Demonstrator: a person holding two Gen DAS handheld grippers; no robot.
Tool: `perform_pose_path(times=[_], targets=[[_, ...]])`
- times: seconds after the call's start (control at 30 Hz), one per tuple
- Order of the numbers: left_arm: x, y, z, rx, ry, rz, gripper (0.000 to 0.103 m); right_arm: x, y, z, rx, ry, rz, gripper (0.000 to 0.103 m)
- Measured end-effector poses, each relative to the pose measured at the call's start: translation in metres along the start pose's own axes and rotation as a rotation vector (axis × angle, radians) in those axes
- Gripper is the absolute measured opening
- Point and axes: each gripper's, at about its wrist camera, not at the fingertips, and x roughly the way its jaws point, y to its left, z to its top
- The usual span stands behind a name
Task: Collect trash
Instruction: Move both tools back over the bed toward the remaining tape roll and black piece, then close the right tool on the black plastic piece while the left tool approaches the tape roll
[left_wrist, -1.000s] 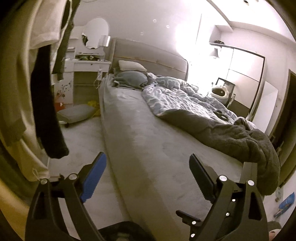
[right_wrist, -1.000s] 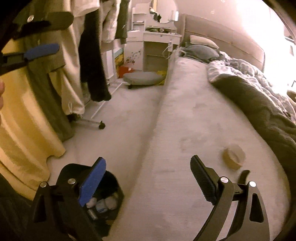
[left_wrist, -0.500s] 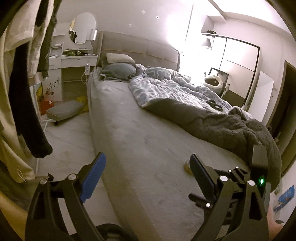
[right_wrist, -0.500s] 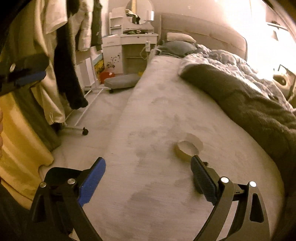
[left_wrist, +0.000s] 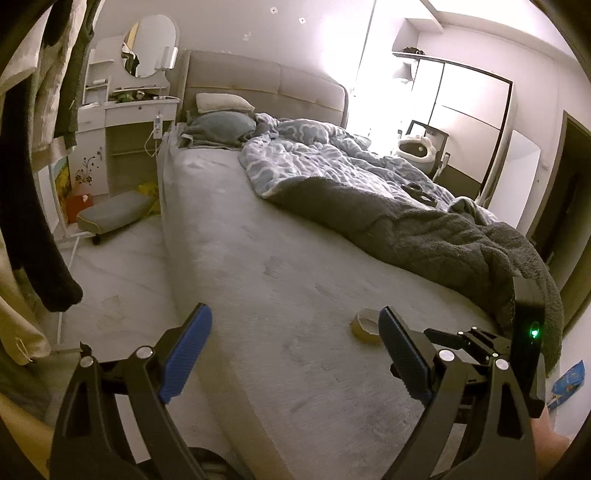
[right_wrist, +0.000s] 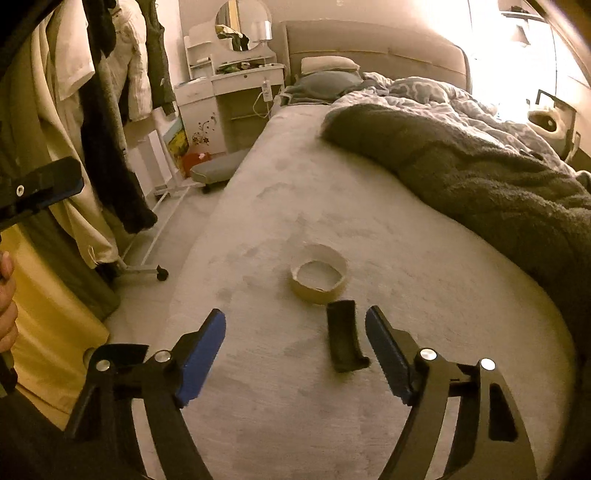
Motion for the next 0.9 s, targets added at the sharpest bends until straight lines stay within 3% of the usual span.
perform_pose_path(times=[0.13, 0.3, 0.47, 0.9], targets=[[0.012, -0.001, -0.004, -0.014, 0.017, -0.004, 0.093, 0.002, -0.009, -0.002, 0.008, -0.002, -0.009, 0.066], [0.026, -0.004, -0.007, -0.014, 0.033, -0.007, 0.093, 0.008, -0.020, -0.005, 0.010, 0.009, -0.021, 0.062], [0.040, -0.007, -0.003, 0.001, 0.035, -0.011, 0.093, 0.019, -0.026, -0.003, -0.008, 0.023, 0.003, 0.050], [0.091, -0.026, -0.008, -0.008, 0.088, -0.038, 0.093, 0.033, -0.035, -0.008, -0.003, 0.078, 0.051, 0.037]])
